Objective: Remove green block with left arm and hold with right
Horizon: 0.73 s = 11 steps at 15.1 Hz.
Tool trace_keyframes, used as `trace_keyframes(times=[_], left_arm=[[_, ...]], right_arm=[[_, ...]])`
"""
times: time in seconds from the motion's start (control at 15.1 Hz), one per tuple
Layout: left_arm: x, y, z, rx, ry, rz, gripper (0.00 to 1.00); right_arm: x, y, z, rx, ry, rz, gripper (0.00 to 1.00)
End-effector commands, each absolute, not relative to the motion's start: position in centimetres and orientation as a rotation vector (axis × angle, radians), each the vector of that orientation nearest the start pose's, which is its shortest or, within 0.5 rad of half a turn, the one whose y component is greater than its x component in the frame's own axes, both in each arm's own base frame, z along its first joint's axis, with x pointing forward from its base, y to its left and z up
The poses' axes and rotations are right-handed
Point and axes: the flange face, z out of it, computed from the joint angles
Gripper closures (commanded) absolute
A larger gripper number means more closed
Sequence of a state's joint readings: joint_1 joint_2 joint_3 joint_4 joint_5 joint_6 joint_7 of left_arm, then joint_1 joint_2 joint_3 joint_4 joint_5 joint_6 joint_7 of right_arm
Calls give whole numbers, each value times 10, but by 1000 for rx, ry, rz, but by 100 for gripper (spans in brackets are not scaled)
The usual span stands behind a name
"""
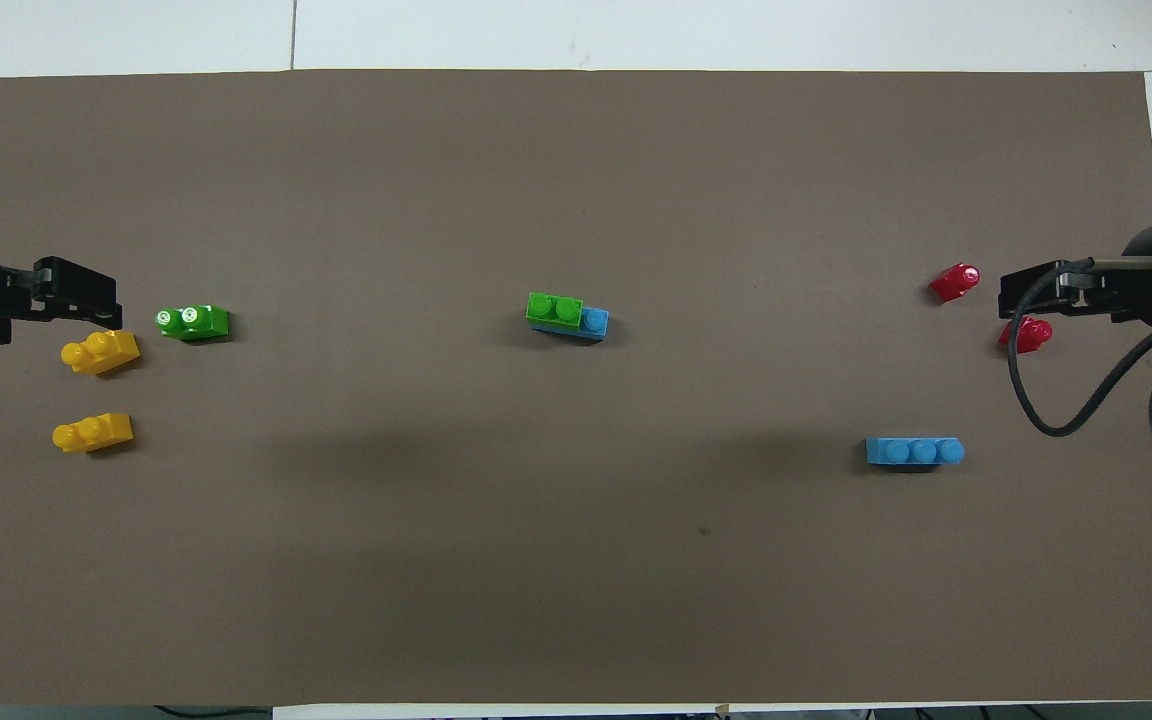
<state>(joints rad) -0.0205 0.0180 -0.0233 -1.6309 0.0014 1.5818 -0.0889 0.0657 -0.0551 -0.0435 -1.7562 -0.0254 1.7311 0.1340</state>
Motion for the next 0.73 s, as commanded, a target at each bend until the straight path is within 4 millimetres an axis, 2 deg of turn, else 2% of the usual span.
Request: trace_keyframes(times=[0.0, 0.33, 0.46, 0.66], left_arm=[[560, -21, 588, -3144, -68, 97, 0], [560, -22, 588, -3147, -73, 95, 0], [562, -27, 587, -3158, -99, 87, 0], [566, -39, 582, -3165, -373, 85, 0]], right_arm=[[551, 14, 581, -3122, 376, -69, 0], [555, 17, 576, -3000, 908, -50, 1], [555, 22, 568, -2813, 1192, 41, 3], [563, 36, 548, -2600, 1516, 164, 3]])
